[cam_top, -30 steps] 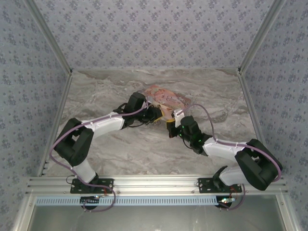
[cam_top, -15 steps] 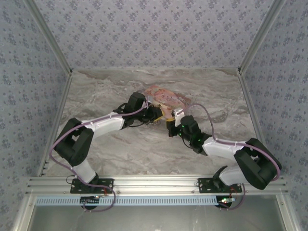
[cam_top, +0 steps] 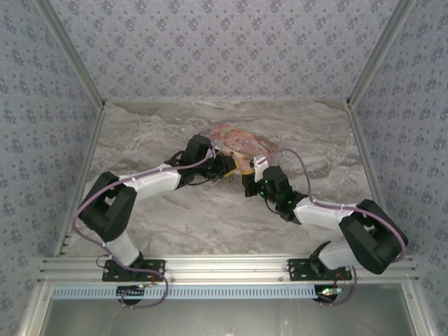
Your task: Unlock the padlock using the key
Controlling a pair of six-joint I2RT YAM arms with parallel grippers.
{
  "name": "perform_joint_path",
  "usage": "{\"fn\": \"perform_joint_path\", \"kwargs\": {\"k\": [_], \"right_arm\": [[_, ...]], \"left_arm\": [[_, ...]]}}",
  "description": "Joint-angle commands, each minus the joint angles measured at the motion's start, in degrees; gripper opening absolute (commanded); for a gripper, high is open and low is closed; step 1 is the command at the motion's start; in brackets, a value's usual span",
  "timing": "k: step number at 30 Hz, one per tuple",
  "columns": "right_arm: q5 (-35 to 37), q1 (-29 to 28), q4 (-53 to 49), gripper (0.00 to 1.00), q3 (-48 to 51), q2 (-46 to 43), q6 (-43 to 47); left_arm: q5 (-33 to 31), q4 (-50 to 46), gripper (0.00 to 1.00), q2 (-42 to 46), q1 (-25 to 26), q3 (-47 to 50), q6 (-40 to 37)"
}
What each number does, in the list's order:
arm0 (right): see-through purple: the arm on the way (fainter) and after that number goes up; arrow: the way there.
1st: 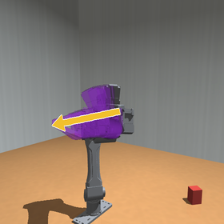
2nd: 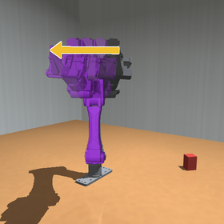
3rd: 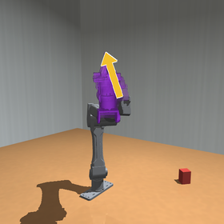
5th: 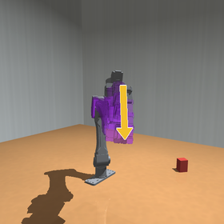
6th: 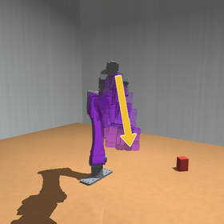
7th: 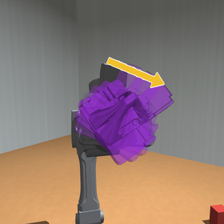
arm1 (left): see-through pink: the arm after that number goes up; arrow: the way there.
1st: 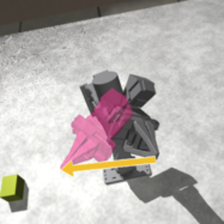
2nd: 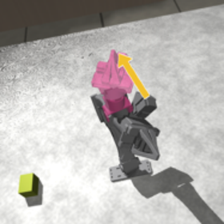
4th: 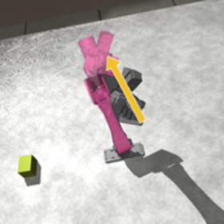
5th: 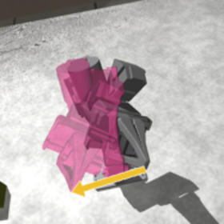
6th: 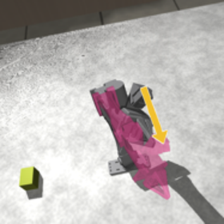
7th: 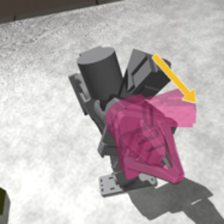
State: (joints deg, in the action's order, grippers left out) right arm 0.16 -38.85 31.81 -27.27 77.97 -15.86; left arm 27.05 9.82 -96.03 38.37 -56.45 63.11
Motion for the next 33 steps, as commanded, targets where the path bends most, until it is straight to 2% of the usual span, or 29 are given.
{"fn": "perform_joint_path", "kwargs": {"k": [1, 14, 33], "right_arm": [[-1.16, 0.24, 0.79, 0.00, -2.17, 0.73, -0.66], [1.78, -0.03, -4.43, 0.00, -3.23, 1.30, -1.11], [2.79, -0.32, -6.21, 0.00, -4.37, 2.79, -1.84]], "left_arm": [[1.82, 3.51, 0.12, 1.55, 0.42, 0.47, 0.34], [1.34, 3.84, 0.12, 1.98, 0.41, 0.77, 0.50], [0.52, 4.23, 0.12, 2.42, 0.14, 0.81, 1.11]]}}
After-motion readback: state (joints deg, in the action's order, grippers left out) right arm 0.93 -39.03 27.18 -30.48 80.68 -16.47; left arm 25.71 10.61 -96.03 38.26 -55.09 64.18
